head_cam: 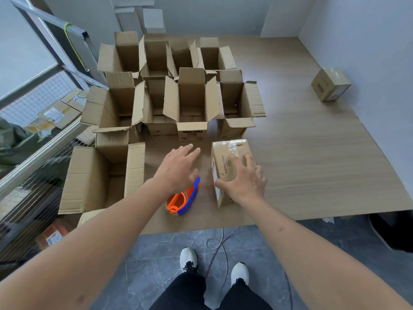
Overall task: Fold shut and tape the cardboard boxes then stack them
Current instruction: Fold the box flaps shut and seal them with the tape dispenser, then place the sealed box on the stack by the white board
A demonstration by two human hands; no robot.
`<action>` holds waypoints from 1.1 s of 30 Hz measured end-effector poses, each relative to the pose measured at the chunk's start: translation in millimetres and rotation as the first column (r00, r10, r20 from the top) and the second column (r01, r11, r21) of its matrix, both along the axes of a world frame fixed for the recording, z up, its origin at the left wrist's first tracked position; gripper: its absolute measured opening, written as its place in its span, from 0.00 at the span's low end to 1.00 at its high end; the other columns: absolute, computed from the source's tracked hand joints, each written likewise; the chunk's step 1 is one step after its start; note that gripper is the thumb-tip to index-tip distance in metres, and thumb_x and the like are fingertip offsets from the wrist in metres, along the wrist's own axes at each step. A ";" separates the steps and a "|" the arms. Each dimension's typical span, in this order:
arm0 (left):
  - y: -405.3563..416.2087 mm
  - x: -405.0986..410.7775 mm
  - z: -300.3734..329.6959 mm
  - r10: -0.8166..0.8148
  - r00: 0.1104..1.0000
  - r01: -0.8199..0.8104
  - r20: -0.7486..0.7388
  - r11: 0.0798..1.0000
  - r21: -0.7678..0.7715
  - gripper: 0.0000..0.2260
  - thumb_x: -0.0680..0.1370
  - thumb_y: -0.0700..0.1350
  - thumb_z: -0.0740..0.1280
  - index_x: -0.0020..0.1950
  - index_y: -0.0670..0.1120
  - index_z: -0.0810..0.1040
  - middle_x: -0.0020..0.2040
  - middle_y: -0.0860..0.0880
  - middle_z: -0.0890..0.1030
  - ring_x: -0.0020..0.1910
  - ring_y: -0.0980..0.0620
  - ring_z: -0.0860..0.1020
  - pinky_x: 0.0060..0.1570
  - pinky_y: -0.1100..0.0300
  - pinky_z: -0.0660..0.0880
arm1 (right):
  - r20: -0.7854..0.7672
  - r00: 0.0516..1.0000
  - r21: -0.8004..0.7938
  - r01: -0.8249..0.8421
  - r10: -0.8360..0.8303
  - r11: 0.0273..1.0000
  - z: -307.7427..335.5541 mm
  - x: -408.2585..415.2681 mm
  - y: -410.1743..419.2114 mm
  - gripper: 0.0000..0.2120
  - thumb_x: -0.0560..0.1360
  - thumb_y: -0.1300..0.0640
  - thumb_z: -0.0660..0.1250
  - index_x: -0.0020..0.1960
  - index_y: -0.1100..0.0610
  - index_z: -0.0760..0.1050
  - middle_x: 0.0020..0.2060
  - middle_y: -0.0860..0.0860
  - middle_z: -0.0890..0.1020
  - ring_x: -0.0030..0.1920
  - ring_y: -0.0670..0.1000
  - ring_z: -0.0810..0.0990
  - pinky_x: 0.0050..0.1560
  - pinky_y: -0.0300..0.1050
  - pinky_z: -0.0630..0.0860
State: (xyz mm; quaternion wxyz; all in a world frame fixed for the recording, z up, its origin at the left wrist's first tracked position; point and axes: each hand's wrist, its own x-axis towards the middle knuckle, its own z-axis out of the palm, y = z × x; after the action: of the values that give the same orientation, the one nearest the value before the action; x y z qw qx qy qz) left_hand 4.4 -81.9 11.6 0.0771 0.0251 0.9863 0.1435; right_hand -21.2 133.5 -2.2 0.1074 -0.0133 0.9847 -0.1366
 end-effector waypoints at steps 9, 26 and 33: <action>18.6 -21.7 72.7 0.015 0.999 -0.019 -0.038 0.996 -0.088 0.31 0.82 0.56 0.64 0.82 0.50 0.60 0.81 0.44 0.61 0.80 0.42 0.60 0.78 0.43 0.56 | -0.024 0.997 -0.072 -0.074 0.073 0.995 88.3 -11.1 13.1 0.42 0.65 0.26 0.69 0.76 0.36 0.63 0.75 0.48 0.64 0.67 0.59 0.71 0.64 0.56 0.71; 83.5 -40.3 228.5 0.038 0.964 -0.074 -0.262 0.989 -0.130 0.28 0.84 0.56 0.59 0.82 0.48 0.59 0.82 0.46 0.61 0.80 0.41 0.59 0.79 0.44 0.58 | -0.310 0.947 -0.133 -0.126 0.080 0.983 250.5 -40.3 81.0 0.44 0.58 0.23 0.62 0.71 0.37 0.70 0.67 0.45 0.71 0.62 0.57 0.75 0.61 0.56 0.72; 101.3 -58.3 260.6 -0.021 0.949 -0.015 -0.314 0.994 -0.111 0.28 0.84 0.56 0.60 0.82 0.47 0.60 0.81 0.46 0.61 0.80 0.43 0.60 0.76 0.46 0.60 | -0.355 0.934 -0.133 -0.091 0.038 0.987 286.0 -46.2 107.7 0.43 0.58 0.23 0.62 0.70 0.37 0.71 0.70 0.43 0.70 0.64 0.56 0.75 0.63 0.58 0.73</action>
State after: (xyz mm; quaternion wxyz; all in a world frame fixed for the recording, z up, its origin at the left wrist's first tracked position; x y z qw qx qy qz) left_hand -53.9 19.4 272.2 -0.0798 0.0447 0.9924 0.0818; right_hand -67.4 241.2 283.7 -0.0669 -0.0776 0.9742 -0.2009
